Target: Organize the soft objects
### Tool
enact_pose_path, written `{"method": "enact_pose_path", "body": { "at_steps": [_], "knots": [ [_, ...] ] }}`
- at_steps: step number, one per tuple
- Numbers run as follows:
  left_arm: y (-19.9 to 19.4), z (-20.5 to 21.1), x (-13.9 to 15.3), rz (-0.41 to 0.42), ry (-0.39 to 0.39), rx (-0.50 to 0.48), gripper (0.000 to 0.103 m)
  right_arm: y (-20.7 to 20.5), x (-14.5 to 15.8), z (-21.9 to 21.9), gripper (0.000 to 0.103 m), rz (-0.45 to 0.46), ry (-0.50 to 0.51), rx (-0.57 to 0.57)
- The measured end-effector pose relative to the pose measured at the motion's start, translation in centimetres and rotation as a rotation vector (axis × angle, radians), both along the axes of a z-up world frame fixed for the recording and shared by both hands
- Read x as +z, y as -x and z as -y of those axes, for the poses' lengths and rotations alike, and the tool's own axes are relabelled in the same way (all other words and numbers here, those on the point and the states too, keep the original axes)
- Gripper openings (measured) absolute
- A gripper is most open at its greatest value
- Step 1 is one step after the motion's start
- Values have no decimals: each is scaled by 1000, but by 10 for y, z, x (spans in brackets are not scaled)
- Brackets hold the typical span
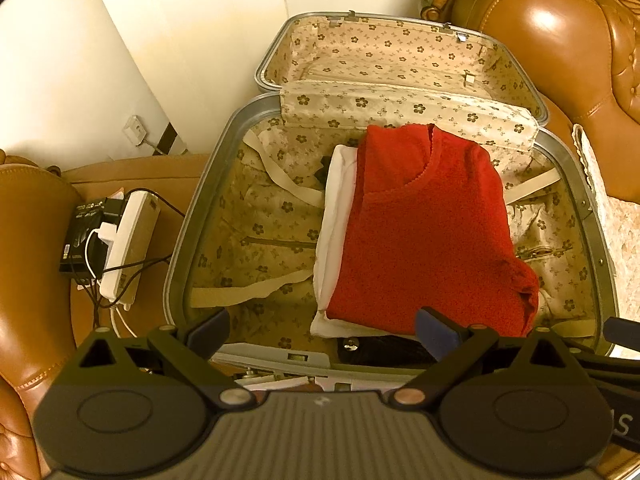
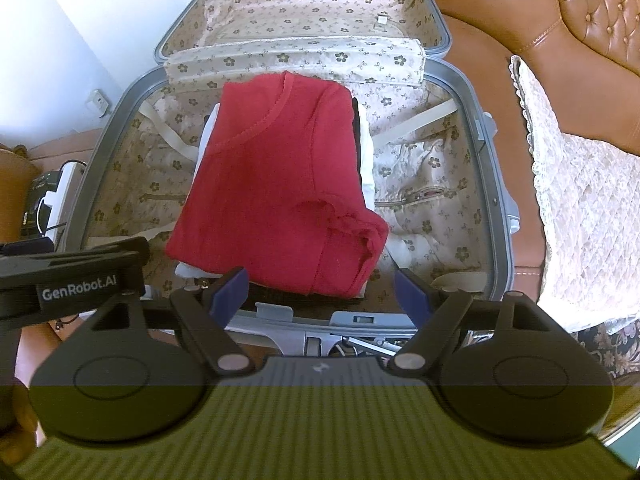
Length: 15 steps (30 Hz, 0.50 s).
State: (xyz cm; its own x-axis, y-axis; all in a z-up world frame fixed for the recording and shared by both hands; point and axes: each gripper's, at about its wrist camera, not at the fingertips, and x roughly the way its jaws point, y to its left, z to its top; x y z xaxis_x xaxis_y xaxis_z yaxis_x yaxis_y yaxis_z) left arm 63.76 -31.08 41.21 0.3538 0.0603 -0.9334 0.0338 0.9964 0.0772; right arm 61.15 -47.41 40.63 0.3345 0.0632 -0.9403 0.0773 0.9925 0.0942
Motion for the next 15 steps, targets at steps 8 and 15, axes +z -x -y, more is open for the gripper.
{"method": "enact_pose_path", "body": {
  "at_steps": [8,15],
  "knots": [
    [4,-3,-1,3,1,5,101,6,-1,-1,88,13,-4,-8],
    [7,-5,-1,4,6,8,101,10,0,-4,88,18,0,-1]
  ]
}}
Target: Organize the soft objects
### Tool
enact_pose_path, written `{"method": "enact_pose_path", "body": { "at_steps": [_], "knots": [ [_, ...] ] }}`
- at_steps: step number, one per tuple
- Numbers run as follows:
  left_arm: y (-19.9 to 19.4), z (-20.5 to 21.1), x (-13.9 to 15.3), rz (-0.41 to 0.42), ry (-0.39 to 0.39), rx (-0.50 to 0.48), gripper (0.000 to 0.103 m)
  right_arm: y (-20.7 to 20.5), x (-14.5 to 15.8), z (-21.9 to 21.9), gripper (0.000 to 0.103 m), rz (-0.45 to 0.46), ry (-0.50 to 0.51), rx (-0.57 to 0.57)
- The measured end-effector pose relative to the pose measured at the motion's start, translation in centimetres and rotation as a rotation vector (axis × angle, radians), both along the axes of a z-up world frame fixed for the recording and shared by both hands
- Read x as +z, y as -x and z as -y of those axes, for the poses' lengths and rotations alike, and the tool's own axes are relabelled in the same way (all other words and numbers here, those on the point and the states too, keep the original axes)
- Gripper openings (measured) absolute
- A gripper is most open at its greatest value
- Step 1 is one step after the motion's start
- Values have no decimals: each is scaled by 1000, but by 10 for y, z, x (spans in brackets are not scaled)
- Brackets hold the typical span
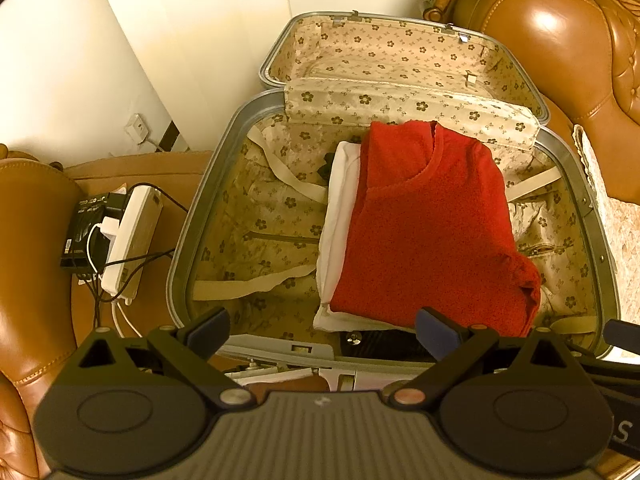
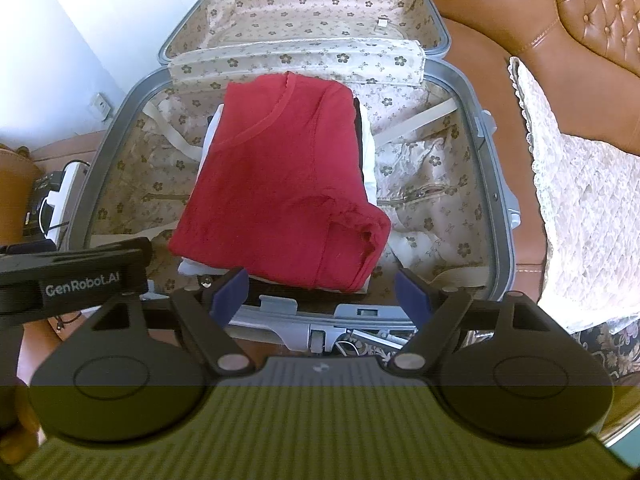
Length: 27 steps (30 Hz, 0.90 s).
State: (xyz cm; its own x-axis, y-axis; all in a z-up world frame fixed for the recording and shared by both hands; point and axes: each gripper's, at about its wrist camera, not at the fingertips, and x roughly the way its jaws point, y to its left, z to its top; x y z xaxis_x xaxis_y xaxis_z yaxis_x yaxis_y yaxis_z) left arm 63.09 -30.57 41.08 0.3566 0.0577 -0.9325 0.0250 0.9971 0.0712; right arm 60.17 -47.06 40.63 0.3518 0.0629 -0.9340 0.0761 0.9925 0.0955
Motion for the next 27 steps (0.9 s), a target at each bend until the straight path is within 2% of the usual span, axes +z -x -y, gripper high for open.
{"method": "enact_pose_path", "body": {
  "at_steps": [27],
  "knots": [
    [28,-7,7,19,22,2,101,25,8,-4,88,34,7,-4]
  ]
}}
